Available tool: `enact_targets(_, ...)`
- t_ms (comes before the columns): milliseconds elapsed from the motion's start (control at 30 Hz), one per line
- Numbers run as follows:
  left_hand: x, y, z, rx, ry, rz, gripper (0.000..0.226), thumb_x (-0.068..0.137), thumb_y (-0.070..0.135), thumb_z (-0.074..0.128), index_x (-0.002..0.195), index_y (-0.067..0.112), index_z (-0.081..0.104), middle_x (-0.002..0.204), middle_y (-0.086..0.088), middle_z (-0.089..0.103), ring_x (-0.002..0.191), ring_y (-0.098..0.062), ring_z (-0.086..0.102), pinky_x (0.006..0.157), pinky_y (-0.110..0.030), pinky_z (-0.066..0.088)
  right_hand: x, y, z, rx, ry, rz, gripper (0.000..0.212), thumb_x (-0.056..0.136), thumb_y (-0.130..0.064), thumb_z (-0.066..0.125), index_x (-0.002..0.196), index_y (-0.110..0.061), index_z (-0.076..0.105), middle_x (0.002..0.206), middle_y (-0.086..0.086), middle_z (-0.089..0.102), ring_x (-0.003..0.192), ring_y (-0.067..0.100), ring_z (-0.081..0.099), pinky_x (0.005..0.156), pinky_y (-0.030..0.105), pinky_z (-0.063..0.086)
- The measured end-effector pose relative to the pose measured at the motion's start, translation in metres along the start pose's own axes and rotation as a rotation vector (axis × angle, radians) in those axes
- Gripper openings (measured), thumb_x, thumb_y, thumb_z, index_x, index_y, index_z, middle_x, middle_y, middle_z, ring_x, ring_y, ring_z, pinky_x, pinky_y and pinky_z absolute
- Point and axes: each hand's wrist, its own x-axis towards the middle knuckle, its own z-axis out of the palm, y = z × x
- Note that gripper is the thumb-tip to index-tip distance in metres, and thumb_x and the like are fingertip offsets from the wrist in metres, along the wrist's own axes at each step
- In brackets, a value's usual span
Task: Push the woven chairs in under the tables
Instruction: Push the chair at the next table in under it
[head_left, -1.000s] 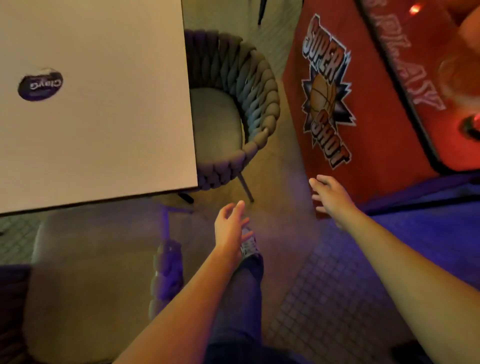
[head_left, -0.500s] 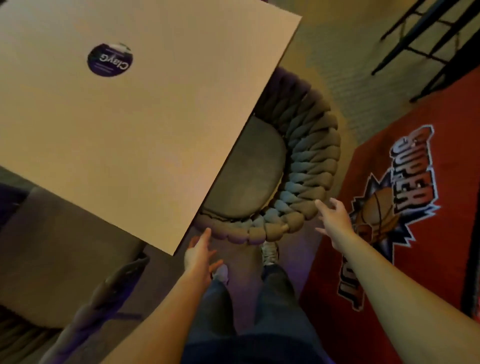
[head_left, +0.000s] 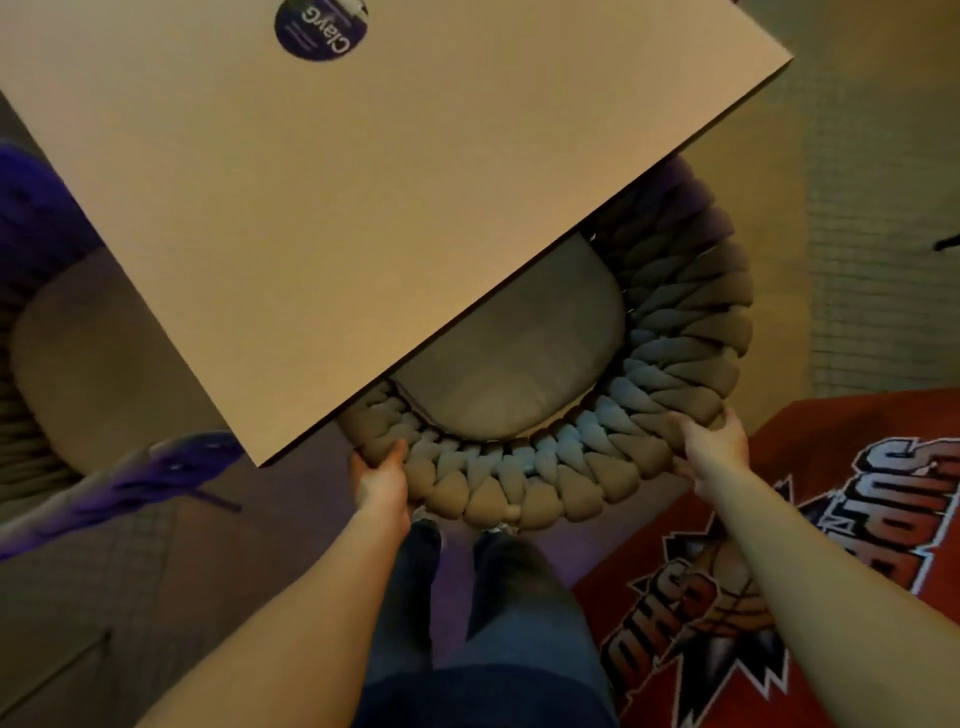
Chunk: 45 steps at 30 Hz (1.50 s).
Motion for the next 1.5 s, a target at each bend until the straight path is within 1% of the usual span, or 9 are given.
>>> enact_targets(67,0.002,-0.002,0.003,0.026,0.04,0.022,0.065,0.089,0.027,0.066,0.146,0.029,0.035,0.142,-0.01,0.051,0.123,-0.035,0.056,0.098,-0.06,0.047,0.004,-0.001,0.003,-0.024,0.006,-0.04,0.063,0.087,-0.019,0.068,0.142,-0.031,0.039,0.124,0.006,0.056,0.105,0.032,0.059,0.074,0.045,0.056)
enact_targets(233,0.004,0.0,0.002,0.052,0.041,0.025,0.063,0.089,0.025,0.066,0.145,0.031,0.036,0.142,-0.01,0.052,0.123,-0.035,0.056,0.098,-0.062,0.047,0.004,0.004,0.004,-0.129,0.031,-0.088,0.056,0.087,-0.024,0.066,0.137,-0.03,0.042,0.126,0.01,0.058,0.112,0.037,0.058,0.091,0.057,0.052)
enact_targets(433,0.006,0.01,-0.005,0.054,0.02,0.014,0.059,0.092,0.022,0.063,0.144,0.029,0.036,0.13,-0.008,0.056,0.106,-0.032,0.06,0.087,-0.056,0.053,-0.003,0.011,0.01,-0.129,0.038,-0.082,0.057,0.084,-0.028,0.069,0.135,-0.029,0.042,0.106,0.002,0.053,0.093,0.027,0.052,0.083,0.041,0.048)
enact_targets(533,0.008,0.013,-0.008,0.077,0.038,0.016,0.061,0.091,0.022,0.064,0.144,0.028,0.036,0.138,-0.012,0.054,0.117,-0.036,0.058,0.095,-0.063,0.048,-0.005,0.015,0.012,-0.112,0.043,-0.084,0.058,0.082,-0.028,0.071,0.133,-0.028,0.044,0.102,0.0,0.053,0.089,0.025,0.052,0.08,0.039,0.047)
enact_targets(700,0.009,0.014,-0.009,0.08,0.03,0.026,0.059,0.09,0.023,0.064,0.143,0.03,0.038,0.138,-0.013,0.055,0.118,-0.036,0.058,0.095,-0.063,0.048,-0.002,0.017,0.014,-0.089,0.041,-0.07,0.059,0.08,-0.027,0.073,0.132,-0.029,0.044,0.103,0.0,0.054,0.093,0.028,0.056,0.087,0.053,0.054)
enact_targets(1133,0.004,0.002,-0.011,0.099,0.027,0.008,0.064,0.09,0.026,0.065,0.146,0.028,0.035,0.142,-0.015,0.052,0.124,-0.038,0.055,0.1,-0.061,0.046,0.01,0.018,0.005,-0.094,-0.017,-0.065,0.058,0.082,-0.028,0.072,0.131,-0.032,0.042,0.117,0.006,0.056,0.11,0.037,0.058,0.089,0.059,0.052)
enact_targets(1333,0.003,0.005,-0.014,0.102,-0.013,-0.031,0.057,0.092,0.023,0.063,0.143,0.026,0.038,0.134,-0.014,0.056,0.113,-0.036,0.061,0.09,-0.057,0.053,0.011,0.019,0.003,-0.088,-0.017,-0.056,0.062,0.082,-0.029,0.072,0.135,-0.032,0.04,0.124,0.009,0.057,0.113,0.039,0.058,0.09,0.059,0.051)
enact_targets(1433,0.001,0.011,-0.024,0.133,-0.063,-0.027,0.056,0.09,0.024,0.064,0.141,0.026,0.039,0.132,-0.012,0.057,0.097,-0.027,0.063,0.076,-0.043,0.055,-0.002,0.015,0.004,-0.191,0.122,-0.096,0.068,0.086,-0.038,0.065,0.144,-0.025,0.033,0.138,0.015,0.051,0.123,0.04,0.052,0.099,0.052,0.046)
enact_targets(1500,0.0,0.016,-0.042,0.159,-0.059,-0.051,0.066,0.09,0.027,0.065,0.147,0.026,0.033,0.141,-0.012,0.051,0.115,-0.031,0.057,0.084,-0.046,0.051,-0.018,0.013,0.01,-0.249,0.287,-0.254,0.064,0.09,-0.038,0.058,0.145,-0.02,0.032,0.146,0.014,0.043,0.132,0.036,0.044,0.103,0.048,0.039)
